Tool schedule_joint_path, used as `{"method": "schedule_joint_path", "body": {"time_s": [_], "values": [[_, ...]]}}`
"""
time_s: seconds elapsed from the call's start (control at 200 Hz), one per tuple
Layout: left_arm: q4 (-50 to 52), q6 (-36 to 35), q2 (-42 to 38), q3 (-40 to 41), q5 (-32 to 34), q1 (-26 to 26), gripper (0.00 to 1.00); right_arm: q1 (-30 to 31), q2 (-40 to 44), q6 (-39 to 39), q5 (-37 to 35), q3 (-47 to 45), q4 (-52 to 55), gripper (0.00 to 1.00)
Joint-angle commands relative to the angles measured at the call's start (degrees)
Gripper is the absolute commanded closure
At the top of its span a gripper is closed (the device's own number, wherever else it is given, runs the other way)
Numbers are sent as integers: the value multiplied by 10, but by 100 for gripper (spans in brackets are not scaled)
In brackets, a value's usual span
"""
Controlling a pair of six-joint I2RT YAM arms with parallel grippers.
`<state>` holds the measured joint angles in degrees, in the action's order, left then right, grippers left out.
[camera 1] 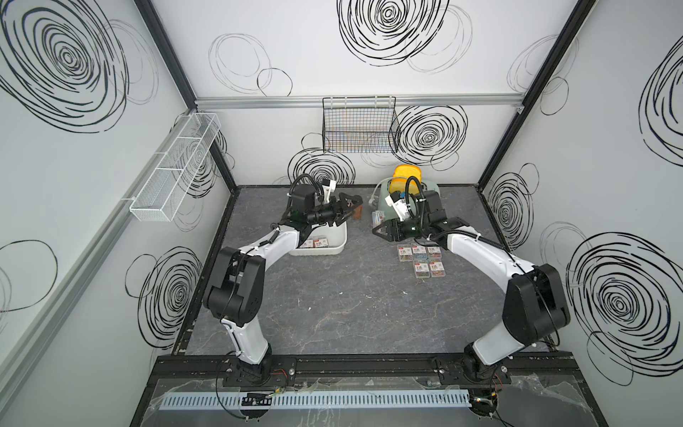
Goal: Take the paper clips out of the storage box
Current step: Place the boxed paper clips at the center of the board.
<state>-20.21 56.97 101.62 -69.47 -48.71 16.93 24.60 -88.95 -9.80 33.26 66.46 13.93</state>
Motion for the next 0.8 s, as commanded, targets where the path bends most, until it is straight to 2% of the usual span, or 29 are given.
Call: {"method": "schedule_joint_path", "body": {"time_s": [0.0, 0.215, 0.57, 0.795], "values": [[86, -76, -15, -19, -7, 7, 19, 14, 43, 91, -110, -43, 9, 64], [109, -104, -15, -16, -17, 29, 19, 34, 65, 114, -154, -62, 0, 64], [114, -114, -14, -15, -22, 73, 19, 75, 53, 152, -192, -53, 15, 62], [185, -171, -3, -37, -16, 78, 27, 92, 41, 167, -201, -40, 33, 60]]}}
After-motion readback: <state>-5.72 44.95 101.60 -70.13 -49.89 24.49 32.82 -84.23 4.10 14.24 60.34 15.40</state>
